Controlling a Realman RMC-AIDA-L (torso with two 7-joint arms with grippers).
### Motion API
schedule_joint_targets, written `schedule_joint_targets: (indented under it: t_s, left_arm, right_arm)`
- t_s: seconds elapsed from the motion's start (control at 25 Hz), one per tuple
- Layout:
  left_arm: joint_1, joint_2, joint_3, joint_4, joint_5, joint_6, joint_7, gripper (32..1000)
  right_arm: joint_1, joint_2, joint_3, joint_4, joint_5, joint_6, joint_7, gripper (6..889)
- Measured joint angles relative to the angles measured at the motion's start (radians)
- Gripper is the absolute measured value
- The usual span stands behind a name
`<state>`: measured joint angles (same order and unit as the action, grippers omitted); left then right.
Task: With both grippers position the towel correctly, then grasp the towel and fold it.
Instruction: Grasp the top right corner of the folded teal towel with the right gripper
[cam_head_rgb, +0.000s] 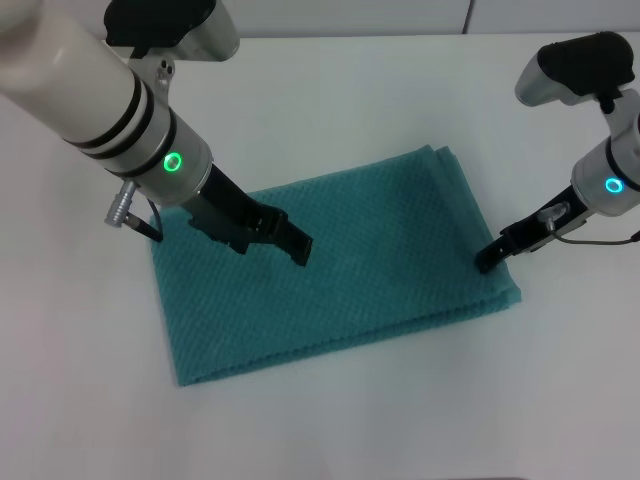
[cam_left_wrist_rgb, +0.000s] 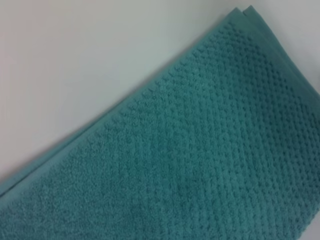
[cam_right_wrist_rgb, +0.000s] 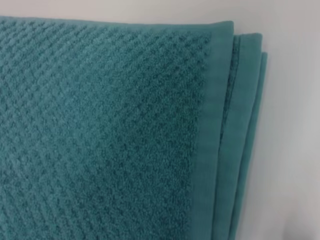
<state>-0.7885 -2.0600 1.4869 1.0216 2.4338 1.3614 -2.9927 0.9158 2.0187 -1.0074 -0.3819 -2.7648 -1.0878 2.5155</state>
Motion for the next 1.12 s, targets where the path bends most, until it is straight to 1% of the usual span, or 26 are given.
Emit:
schedule_joint_targets:
  t_s: [0.52,0.8,0.96,1.12]
  left_arm:
    - [0.000,-0.0002,-0.001,0.000,0.000,-0.002,0.001,879]
    - [0.000,-0.0002,-0.001,0.000,0.001,-0.002,0.002,879]
    - [0.000,-0.0002,0.009,0.000,-0.001,-0.004,0.002,879]
    - [0.000,-0.0002,0.012,0.000,-0.002,-0.006,0.002,880]
  right_arm:
    - [0.000,0.001,0.001,0.000,0.002,0.000,0.002,849]
    - [0.000,0.004,0.001,0.001,0.002,0.014,0.004,806]
    - [0.000,0.010,0.000,0.002,0.001,0.017,0.005,782]
    - [0.000,0.019,-0.001,0.002,0.000,0.026,0.006,641]
